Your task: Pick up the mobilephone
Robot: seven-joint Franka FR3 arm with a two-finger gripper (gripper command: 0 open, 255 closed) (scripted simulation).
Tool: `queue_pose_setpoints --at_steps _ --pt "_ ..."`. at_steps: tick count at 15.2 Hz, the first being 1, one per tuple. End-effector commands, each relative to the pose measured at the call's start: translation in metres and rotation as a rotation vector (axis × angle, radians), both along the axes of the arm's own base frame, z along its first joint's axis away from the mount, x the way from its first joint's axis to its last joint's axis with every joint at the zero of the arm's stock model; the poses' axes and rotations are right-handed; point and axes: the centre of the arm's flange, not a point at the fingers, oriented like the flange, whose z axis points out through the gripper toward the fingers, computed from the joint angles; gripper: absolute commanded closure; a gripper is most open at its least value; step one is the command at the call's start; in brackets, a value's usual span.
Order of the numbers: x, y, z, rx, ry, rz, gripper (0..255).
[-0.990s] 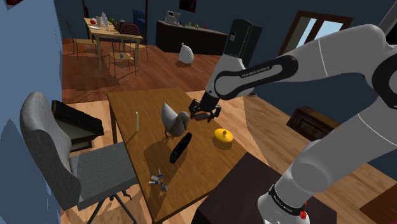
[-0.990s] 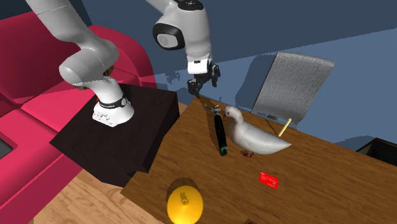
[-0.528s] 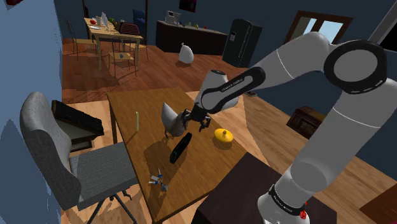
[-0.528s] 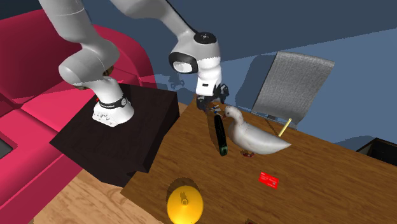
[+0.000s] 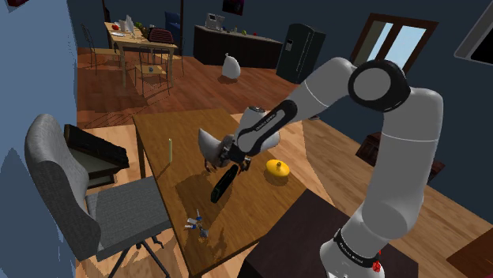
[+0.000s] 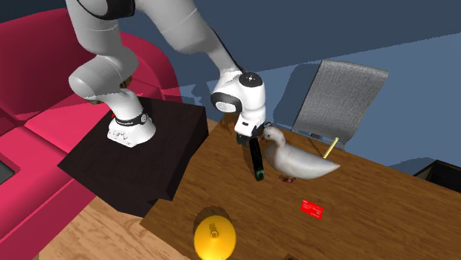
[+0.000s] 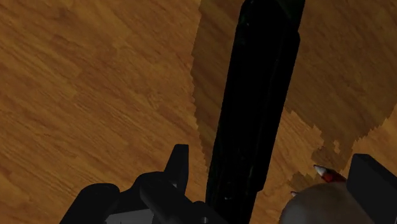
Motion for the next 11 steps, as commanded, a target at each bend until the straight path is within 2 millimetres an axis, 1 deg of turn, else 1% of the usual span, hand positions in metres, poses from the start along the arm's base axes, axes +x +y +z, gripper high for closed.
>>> queue_pose_setpoints --at_steps 1,2,9,10,11 --pt "0.009 -0.006 -0.024 0.007 0.010 -0.062 0" --pt "0.014 -0.008 -0.036 0.011 0.014 -0.091 0" --pt "0.015 -0.009 -0.073 0.012 0.016 -0.102 0" --pt "0.015 -0.009 -0.081 0.012 0.016 -0.102 0" --pt "0.015 -0.009 -0.081 0.012 0.016 -0.102 0"
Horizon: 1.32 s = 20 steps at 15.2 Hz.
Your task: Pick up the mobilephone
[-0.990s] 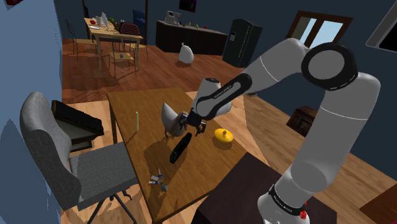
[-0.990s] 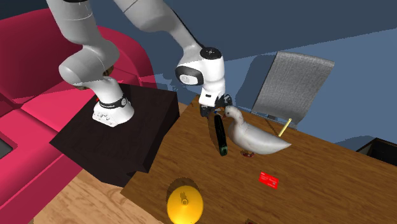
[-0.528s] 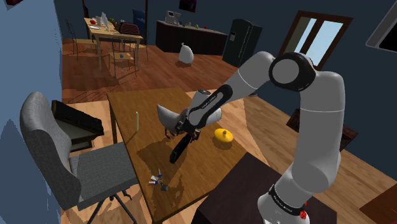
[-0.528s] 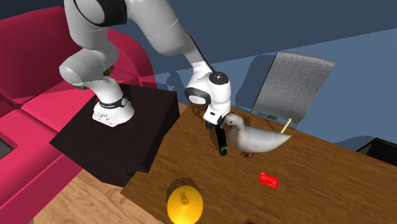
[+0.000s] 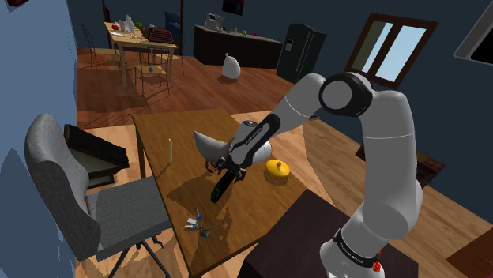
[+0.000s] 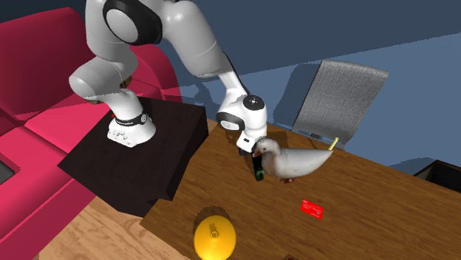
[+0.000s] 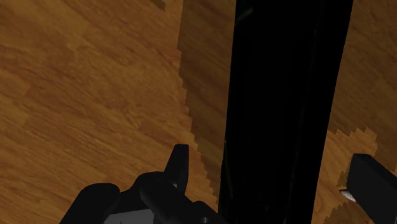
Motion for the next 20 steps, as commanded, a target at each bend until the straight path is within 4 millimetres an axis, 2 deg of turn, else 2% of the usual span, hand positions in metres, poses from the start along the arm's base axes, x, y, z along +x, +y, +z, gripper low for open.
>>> queue_pose_setpoints --at_steps 1,2,11,20 --pt "-0.001 0.001 -0.004 0.000 -0.001 0.000 0" --pt "-0.001 0.000 -0.004 0.000 -0.001 0.000 255" --pt "-0.001 0.001 -0.004 0.000 -0.001 0.000 255" --pt "-0.001 0.001 0.044 0.000 -0.001 0.000 255"
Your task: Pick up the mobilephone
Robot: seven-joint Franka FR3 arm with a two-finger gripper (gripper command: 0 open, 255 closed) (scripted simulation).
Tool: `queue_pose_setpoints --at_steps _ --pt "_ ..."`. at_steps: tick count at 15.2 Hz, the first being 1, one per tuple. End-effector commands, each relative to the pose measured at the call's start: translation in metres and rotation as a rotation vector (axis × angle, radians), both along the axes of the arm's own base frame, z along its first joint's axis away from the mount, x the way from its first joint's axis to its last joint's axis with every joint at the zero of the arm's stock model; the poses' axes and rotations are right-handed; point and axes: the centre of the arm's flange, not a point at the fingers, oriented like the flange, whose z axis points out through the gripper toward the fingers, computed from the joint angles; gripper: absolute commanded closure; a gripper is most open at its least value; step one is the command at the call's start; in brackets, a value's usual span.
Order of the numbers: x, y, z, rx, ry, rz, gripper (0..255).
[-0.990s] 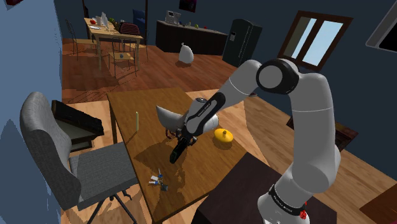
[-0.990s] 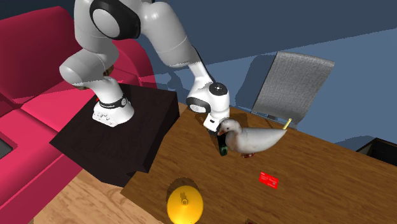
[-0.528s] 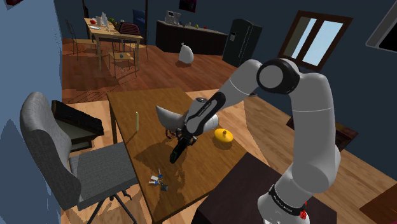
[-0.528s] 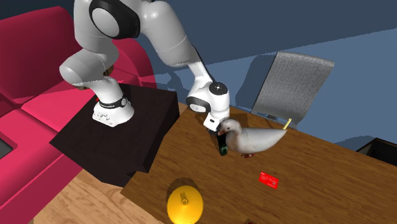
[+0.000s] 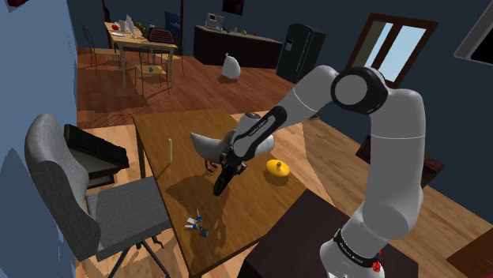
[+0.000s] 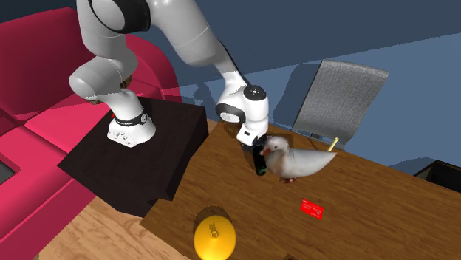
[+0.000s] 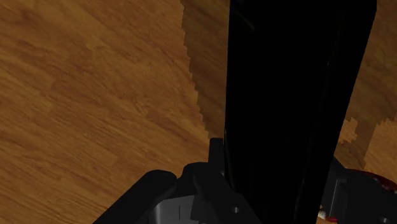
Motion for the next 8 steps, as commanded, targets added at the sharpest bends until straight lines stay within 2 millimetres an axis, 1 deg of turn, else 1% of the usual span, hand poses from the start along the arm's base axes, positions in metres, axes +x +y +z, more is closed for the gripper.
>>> queue_pose_setpoints --at_steps 1,6,8 --pt "0.000 0.000 0.010 0.000 -0.001 0.000 255" --pt "0.000 0.000 0.036 0.000 -0.001 0.000 255" --pt "0.000 0.000 0.037 0.000 -0.001 0.000 255"
